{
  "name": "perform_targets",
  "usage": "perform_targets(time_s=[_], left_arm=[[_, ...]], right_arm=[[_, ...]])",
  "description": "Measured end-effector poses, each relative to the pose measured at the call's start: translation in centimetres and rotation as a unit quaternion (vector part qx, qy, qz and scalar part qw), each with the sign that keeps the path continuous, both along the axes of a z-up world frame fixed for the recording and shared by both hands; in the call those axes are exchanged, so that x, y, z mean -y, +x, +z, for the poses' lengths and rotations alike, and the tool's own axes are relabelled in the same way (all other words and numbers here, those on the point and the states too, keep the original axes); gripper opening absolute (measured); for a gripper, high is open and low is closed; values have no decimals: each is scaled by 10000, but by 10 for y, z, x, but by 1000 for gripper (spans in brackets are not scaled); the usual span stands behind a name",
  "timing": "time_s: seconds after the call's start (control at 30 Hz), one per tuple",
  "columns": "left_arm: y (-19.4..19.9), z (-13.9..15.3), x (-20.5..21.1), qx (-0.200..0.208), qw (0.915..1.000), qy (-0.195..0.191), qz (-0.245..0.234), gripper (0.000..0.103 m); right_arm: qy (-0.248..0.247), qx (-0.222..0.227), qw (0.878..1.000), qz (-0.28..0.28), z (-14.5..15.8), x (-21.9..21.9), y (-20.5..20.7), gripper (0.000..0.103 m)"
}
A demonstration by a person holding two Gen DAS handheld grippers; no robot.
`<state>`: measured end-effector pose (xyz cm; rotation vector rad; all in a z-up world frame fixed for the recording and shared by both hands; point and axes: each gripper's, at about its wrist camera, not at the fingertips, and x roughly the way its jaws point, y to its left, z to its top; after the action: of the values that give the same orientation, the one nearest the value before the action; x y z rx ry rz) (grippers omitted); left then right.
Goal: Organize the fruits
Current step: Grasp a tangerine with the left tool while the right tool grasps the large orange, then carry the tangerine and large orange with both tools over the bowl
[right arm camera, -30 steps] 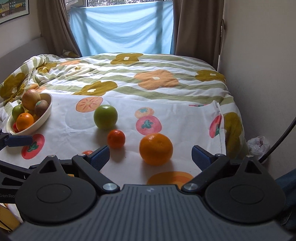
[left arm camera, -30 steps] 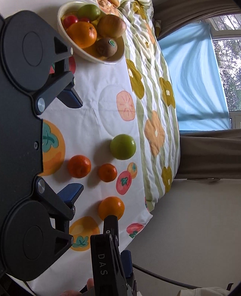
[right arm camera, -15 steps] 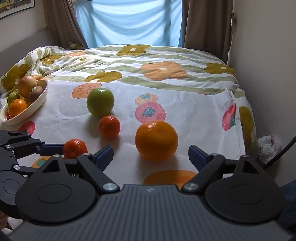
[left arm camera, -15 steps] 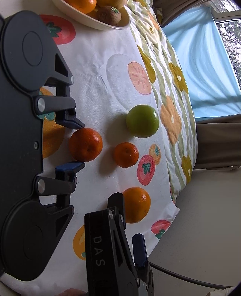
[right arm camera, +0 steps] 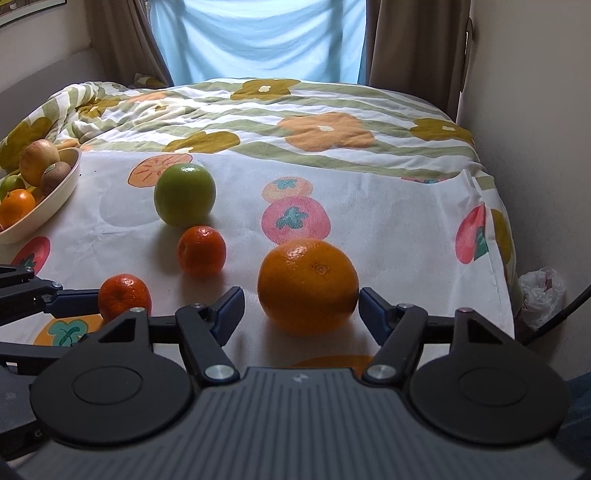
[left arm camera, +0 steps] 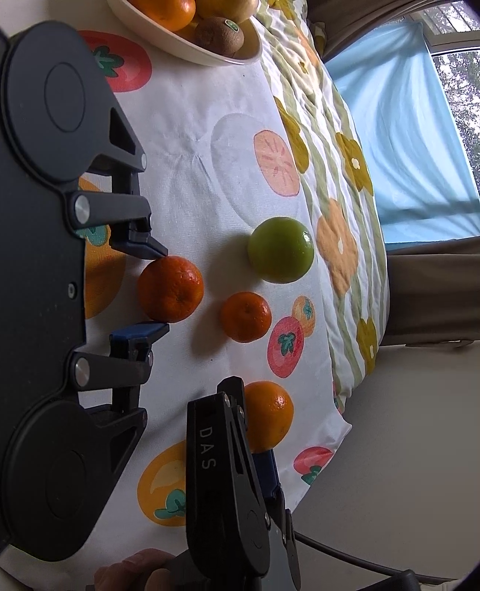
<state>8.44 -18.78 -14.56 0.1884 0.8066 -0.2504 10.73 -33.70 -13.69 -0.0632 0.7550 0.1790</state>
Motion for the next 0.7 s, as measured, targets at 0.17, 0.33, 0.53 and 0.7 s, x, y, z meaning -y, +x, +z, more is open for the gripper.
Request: perform_targets(time_s=[0.17, 0.33, 0.53, 0.7], left_arm=[[0, 2, -5, -4, 10000, 1, 77, 40], [-1, 4, -9, 19, 9999, -9, 163, 40], [-6, 17, -15, 101, 9994, -91, 314, 40], [-12, 31, -21, 215, 9988, -102, 426, 40]], right_arm=[[17, -14, 10000, -93, -2, 2, 4, 77], [88, 9, 9999, -148, -1, 5, 5, 74], [164, 86, 9997, -153, 6, 4, 1, 73], [218, 219, 9995, -35, 23, -1, -1, 73]])
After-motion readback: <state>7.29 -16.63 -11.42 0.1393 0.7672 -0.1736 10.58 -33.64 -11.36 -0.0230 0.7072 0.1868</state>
